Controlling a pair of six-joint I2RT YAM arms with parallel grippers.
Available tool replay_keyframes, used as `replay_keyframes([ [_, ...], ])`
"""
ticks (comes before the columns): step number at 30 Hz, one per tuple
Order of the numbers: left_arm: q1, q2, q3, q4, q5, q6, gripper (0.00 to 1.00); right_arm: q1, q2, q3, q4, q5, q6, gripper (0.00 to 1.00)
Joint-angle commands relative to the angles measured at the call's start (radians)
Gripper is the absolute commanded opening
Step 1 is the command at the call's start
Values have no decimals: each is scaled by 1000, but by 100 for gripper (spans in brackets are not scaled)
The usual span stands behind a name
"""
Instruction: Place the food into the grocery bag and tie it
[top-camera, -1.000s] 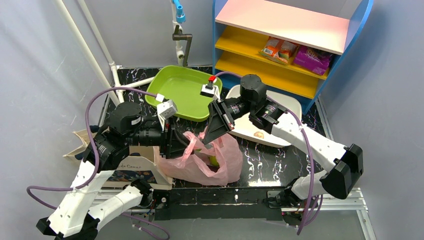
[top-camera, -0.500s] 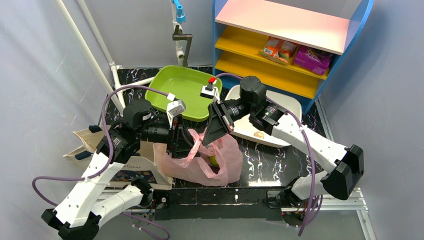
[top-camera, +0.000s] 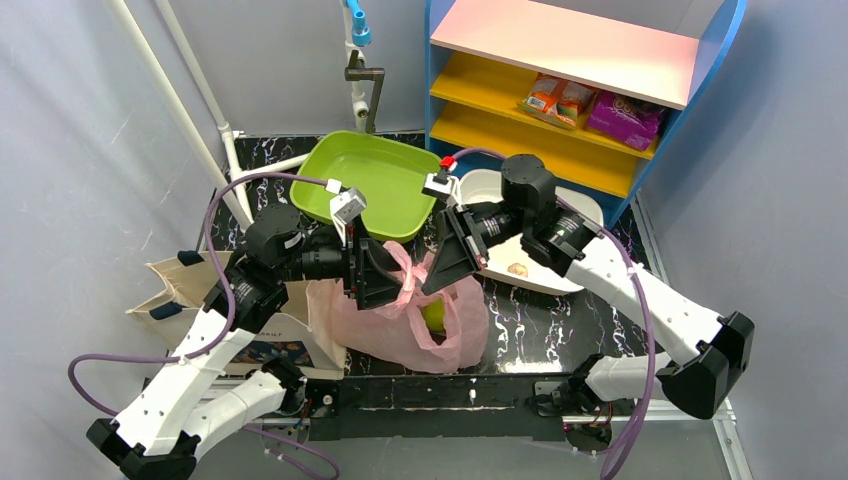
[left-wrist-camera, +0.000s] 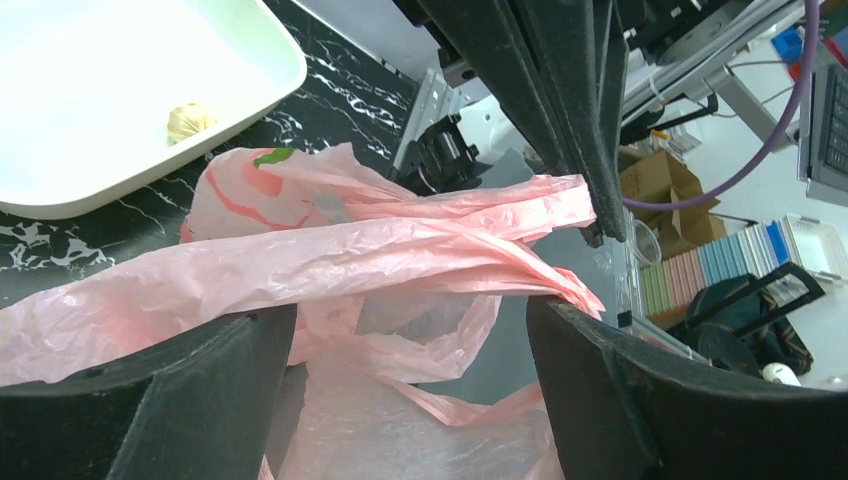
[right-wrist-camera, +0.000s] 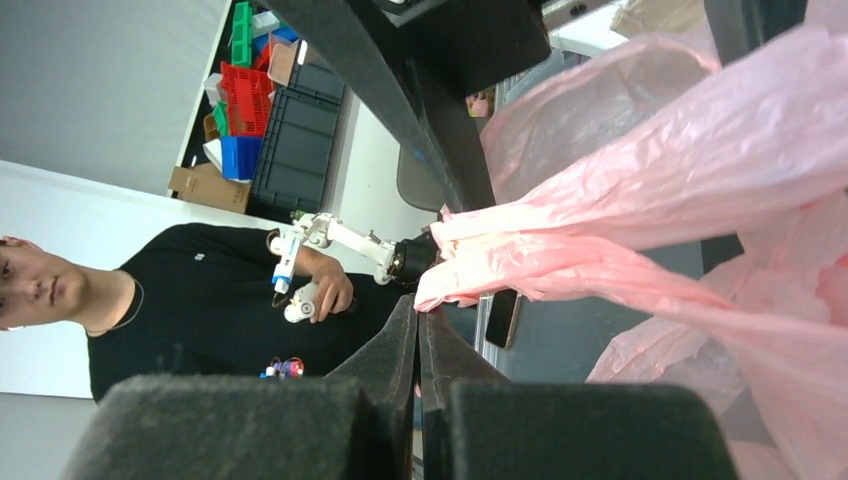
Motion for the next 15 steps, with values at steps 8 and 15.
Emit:
replay_keyframes([
  [8, 4, -18, -28, 162, -9, -59, 83, -16, -59, -101, 81, -33, 67, 1],
  [15, 4, -21, -41, 169, 28, -72, 81, -15, 2, -85, 252, -74, 182, 1],
])
